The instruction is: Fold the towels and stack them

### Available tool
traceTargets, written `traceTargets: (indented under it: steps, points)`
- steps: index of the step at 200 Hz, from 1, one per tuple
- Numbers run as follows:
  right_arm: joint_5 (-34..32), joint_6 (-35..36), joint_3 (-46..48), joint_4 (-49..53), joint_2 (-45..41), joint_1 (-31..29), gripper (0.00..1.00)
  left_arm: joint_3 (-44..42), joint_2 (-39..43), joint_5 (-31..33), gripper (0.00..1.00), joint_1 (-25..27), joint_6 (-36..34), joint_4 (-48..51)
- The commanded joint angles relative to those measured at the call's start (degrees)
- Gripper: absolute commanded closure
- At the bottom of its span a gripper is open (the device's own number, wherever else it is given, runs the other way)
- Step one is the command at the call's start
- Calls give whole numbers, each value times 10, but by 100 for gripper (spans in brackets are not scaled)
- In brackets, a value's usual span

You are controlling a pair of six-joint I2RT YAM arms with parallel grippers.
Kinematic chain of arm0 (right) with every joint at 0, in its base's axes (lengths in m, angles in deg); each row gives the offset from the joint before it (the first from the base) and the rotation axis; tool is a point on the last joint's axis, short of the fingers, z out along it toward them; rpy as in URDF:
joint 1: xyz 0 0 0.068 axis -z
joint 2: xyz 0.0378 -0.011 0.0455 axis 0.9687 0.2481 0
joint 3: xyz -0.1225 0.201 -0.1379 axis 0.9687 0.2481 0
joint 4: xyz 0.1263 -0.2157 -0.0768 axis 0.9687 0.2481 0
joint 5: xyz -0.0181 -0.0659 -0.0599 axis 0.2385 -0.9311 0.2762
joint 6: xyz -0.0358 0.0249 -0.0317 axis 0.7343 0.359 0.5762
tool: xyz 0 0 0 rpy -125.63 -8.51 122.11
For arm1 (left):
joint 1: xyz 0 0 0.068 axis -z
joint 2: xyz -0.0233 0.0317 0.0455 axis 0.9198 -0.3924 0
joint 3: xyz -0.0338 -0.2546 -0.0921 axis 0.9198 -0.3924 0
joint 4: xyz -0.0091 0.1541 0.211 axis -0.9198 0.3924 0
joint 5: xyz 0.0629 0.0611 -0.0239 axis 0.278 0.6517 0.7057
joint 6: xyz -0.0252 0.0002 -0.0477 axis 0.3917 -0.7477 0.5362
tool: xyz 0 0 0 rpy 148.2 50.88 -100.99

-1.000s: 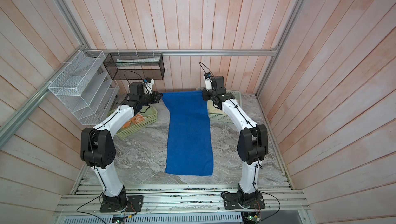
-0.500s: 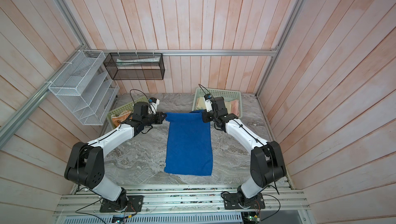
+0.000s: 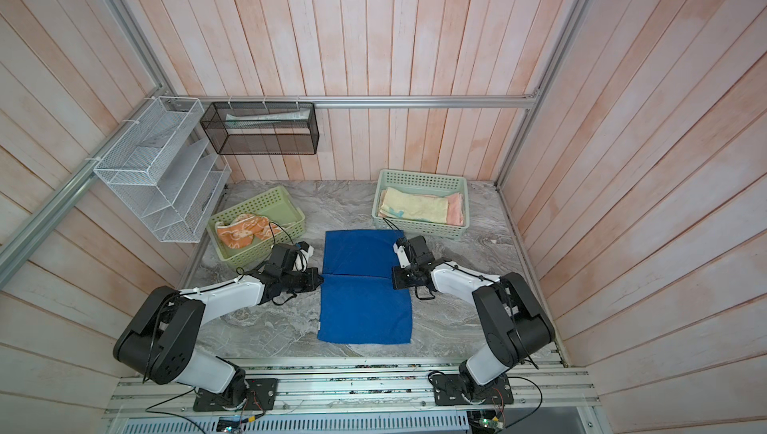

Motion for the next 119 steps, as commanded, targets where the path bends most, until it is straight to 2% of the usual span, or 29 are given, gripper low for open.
traceTargets:
  steps: [1, 31, 56, 81, 119]
  points:
    - [21, -28, 11, -52, 26, -12, 100, -18, 12, 27, 100, -1, 16, 5]
    - [22, -36, -1, -74, 62, -38, 100, -30, 30, 49, 100, -33, 16, 40]
    - [23, -35, -43, -79, 94, -51, 100, -18, 63, 24, 100, -87, -12, 70]
    - [-11, -12, -116, -21, 85, -47, 100, 44, 97, 22, 100, -97, -49, 146]
    - [-44, 30, -206, 93, 22, -47, 100, 103, 168, 17, 100, -94, -69, 245]
